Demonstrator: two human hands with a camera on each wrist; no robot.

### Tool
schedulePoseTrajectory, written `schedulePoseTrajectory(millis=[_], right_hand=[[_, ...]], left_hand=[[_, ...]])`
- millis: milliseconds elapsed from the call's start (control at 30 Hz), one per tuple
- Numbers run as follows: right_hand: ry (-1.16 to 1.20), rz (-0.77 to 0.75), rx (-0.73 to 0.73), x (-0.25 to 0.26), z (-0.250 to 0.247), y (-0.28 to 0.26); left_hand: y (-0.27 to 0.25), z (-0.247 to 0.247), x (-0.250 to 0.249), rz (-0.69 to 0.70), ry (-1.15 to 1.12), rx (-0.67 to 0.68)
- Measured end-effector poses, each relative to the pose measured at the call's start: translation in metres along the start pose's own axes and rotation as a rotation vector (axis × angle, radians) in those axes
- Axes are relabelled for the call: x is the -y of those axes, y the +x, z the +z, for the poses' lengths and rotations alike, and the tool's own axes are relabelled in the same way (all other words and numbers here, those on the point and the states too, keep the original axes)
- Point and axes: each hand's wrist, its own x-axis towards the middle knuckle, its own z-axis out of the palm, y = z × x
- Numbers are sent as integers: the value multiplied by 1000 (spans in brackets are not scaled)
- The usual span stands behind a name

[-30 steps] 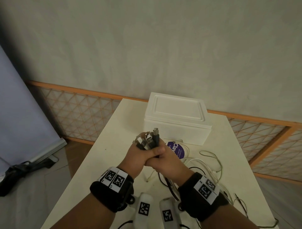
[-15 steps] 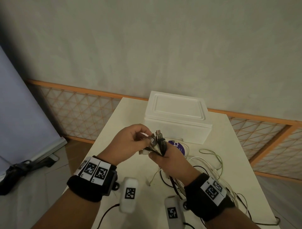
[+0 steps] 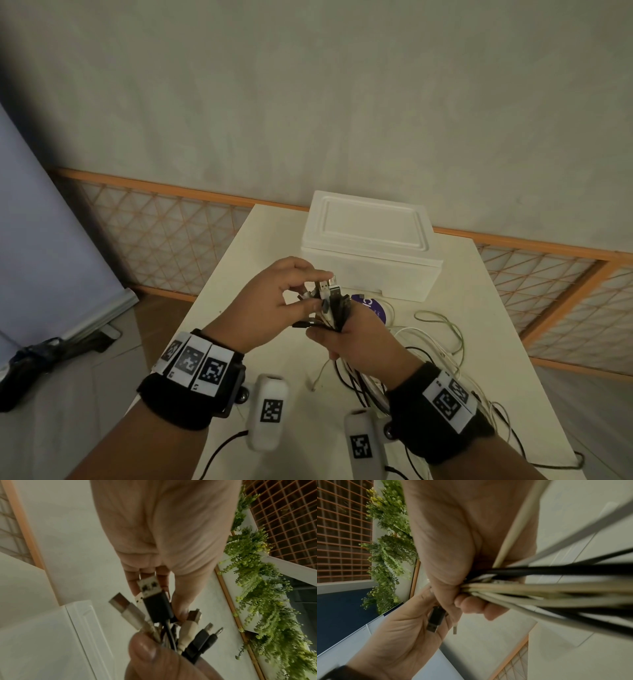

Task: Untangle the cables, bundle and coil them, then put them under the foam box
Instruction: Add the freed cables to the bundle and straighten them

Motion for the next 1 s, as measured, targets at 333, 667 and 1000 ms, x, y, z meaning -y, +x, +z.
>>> schedulePoseTrajectory(millis=[333, 667, 1000], right_hand=[[176, -9, -64, 4, -5, 0], [287, -25, 25, 15, -9, -4], [103, -113, -71, 24, -3, -1]], left_hand=[[-4, 18, 8, 32, -203, -250], [4, -1, 9, 204, 192, -97], [-1, 12, 22, -116, -736, 41]])
